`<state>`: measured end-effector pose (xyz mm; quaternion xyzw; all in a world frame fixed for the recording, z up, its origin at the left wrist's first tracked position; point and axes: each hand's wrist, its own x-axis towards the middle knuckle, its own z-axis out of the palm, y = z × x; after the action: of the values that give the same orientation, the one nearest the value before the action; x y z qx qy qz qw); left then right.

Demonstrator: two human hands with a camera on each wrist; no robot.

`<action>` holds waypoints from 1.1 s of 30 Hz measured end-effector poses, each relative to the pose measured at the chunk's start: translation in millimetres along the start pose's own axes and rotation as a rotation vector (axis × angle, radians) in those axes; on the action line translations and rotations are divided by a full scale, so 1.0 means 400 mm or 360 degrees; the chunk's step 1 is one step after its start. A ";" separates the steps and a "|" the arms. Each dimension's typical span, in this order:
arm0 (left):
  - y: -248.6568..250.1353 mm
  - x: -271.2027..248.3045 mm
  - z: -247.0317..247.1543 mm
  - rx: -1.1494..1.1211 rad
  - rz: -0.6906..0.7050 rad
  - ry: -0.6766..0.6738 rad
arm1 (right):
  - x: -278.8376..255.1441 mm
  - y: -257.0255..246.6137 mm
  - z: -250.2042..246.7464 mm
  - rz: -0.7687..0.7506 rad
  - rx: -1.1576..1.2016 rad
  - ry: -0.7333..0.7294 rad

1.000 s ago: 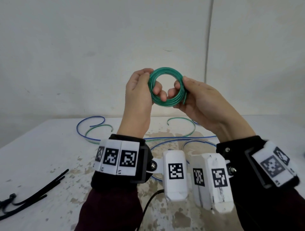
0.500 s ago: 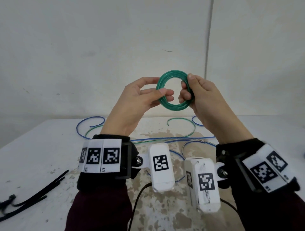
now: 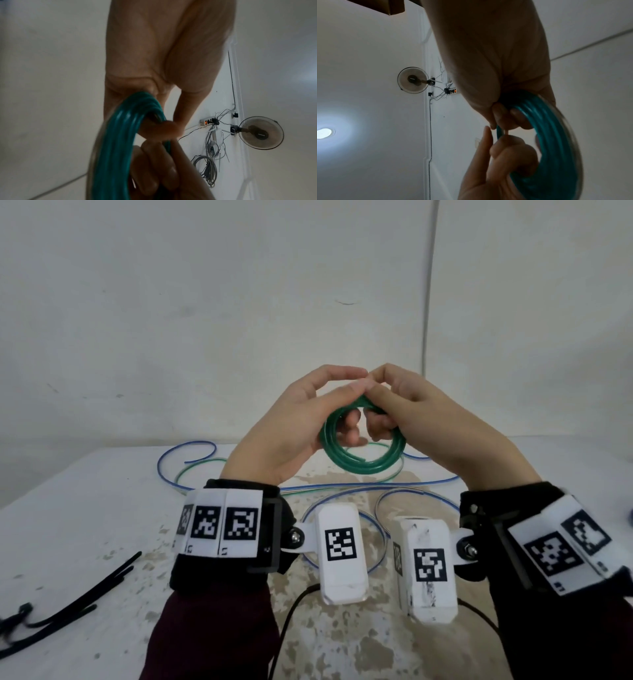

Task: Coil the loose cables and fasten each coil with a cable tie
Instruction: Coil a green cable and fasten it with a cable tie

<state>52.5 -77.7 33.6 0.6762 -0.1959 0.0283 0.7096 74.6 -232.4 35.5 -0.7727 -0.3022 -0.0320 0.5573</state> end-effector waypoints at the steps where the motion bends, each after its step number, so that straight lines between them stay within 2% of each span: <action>1: 0.000 -0.002 0.001 0.0022 -0.0007 -0.0033 | -0.001 -0.001 0.002 0.0008 0.0008 0.0015; 3: 0.000 -0.002 0.002 0.0070 0.0037 -0.0007 | 0.003 -0.002 0.008 0.0033 0.0086 0.0046; 7: 0.006 0.001 0.010 0.0144 0.0172 0.0227 | 0.016 0.000 0.015 0.0079 0.0443 0.0100; 13: 0.017 0.000 0.007 0.0111 0.0340 0.0464 | 0.012 -0.002 0.016 0.0017 0.0316 0.0009; 19: 0.050 -0.035 -0.006 -0.0073 0.0427 0.0520 | 0.005 -0.031 0.065 -0.0003 0.0498 0.0011; 24: 0.032 -0.124 -0.072 0.0061 0.0252 0.0516 | 0.003 -0.025 0.153 0.0040 0.0499 -0.0039; 28: 0.033 -0.231 -0.156 0.0230 0.0066 0.0478 | -0.002 -0.019 0.259 -0.0012 0.0266 -0.0071; 30: 0.043 -0.273 -0.211 0.0462 -0.0057 0.0488 | -0.008 -0.025 0.316 0.0015 0.0207 -0.0074; 33: 0.044 -0.321 -0.324 0.1089 -0.0264 0.0604 | -0.027 -0.041 0.390 0.0099 0.0244 -0.0130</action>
<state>-40.1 78.3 8.7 0.8698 0.0146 0.1589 0.4669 12.5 -96.5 -13.6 -0.7374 -0.3021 0.0400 0.6028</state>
